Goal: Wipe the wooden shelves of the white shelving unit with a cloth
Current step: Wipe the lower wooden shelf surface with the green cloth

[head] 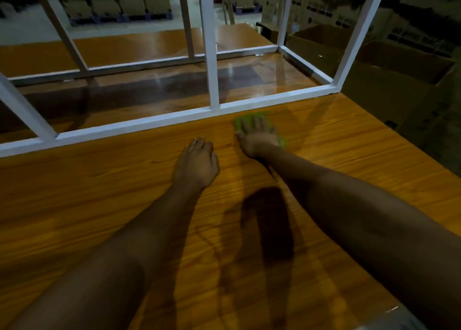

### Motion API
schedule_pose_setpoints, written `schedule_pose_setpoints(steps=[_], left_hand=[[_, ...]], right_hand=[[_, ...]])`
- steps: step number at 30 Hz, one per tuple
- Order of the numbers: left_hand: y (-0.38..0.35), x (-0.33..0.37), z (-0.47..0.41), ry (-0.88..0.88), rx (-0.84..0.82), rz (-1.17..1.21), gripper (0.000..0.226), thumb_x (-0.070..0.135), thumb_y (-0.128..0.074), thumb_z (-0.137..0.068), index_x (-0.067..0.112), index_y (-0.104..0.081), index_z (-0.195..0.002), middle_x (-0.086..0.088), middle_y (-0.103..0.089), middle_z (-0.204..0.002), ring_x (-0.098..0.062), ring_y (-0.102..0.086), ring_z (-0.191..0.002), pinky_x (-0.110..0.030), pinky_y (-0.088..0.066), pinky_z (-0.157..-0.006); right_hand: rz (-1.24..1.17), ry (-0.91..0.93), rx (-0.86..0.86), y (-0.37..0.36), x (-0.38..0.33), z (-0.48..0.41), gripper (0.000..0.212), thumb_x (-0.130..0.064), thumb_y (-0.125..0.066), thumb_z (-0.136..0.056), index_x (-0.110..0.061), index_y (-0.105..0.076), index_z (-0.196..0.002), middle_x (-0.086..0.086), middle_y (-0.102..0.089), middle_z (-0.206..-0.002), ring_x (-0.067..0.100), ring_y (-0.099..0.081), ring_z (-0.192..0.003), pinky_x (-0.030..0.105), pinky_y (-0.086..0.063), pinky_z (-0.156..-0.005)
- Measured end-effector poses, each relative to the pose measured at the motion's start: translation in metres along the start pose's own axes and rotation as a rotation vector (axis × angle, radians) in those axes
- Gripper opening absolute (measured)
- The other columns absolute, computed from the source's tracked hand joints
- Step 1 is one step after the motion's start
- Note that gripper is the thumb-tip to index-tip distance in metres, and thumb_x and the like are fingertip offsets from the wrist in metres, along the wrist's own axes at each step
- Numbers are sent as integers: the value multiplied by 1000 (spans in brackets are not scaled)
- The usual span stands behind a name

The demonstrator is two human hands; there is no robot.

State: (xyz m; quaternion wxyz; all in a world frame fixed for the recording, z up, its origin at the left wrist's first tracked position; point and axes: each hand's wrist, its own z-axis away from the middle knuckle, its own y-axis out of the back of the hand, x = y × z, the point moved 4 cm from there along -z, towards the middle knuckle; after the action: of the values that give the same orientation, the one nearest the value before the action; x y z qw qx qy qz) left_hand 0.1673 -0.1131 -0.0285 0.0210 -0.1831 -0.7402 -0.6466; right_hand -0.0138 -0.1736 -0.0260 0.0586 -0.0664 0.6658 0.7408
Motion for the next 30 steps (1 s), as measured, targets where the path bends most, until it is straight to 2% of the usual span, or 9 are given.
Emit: schedule_pose_setpoints(steps=[4,8,10,13,16,19,22,27,30], left_hand=[[2,4,15,61,22,-4,46,28,-35,-101,7,-44,-140,-18,-35,-153,-33,-27,-144,-45,-21,-118],[4,9,48,67,-16,-37,49,36,-29,-102,9,-42,-141,-16,-33,-154,-33,-23,-144,-50,-17,-118],[6,12,68,63,-66,-31,54,40,-27,-103,9,-33,-147,-16,-24,-158,-32,-15,-147,-49,-10,-120],[11,20,99,40,-95,2,57,41,-25,-104,12,-24,-152,-14,-14,-162,-29,-7,-150,-46,-6,-121],[16,22,124,52,-138,28,56,39,-25,-104,13,-21,-153,-11,-10,-163,-27,-3,-150,-44,-4,-122],[22,26,142,80,-107,0,54,36,-29,-103,13,-25,-152,-11,-15,-162,-27,-7,-150,-45,-7,-121],[25,30,166,137,-93,-18,53,34,-30,-102,13,-27,-151,-11,-20,-161,-28,-11,-149,-45,-9,-121],[29,40,219,172,-115,-8,56,41,-25,-102,14,-24,-152,-12,-16,-161,-28,-9,-149,-46,-8,-121],[31,50,255,186,-100,-50,59,44,-24,-102,14,-22,-153,-12,-14,-162,-28,-8,-149,-47,-8,-121]], right_hand=[[76,167,-15,-16,-54,55,59,-57,-15,-104,-39,-8,-160,4,2,-169,26,7,-155,61,5,-120],[120,264,-54,-17,-3,124,65,-64,-11,-99,-40,-5,-159,1,6,-168,21,7,-155,61,-1,-121],[91,208,-18,-9,42,140,75,-70,-6,-93,-36,-7,-160,4,2,-169,23,3,-155,62,-4,-120],[43,24,41,-1,81,133,66,-65,-13,-101,-34,-9,-160,8,-2,-169,28,1,-155,65,-1,-118],[11,-13,40,-8,48,125,62,-58,-17,-104,-32,-11,-161,12,-4,-168,32,1,-155,65,0,-118],[77,100,14,-25,-17,146,61,-56,-16,-104,-34,-11,-161,8,-2,-169,29,2,-155,61,-2,-119],[91,198,-54,-33,-45,196,58,-55,-18,-105,-37,-10,-160,3,1,-169,23,6,-155,57,3,-121],[108,281,-85,-25,35,281,62,-61,-10,-101,-42,0,-159,1,8,-168,20,10,-154,56,4,-121],[112,195,-37,-11,93,291,72,-68,0,-93,-40,0,-159,4,8,-168,23,7,-155,59,3,-120]])
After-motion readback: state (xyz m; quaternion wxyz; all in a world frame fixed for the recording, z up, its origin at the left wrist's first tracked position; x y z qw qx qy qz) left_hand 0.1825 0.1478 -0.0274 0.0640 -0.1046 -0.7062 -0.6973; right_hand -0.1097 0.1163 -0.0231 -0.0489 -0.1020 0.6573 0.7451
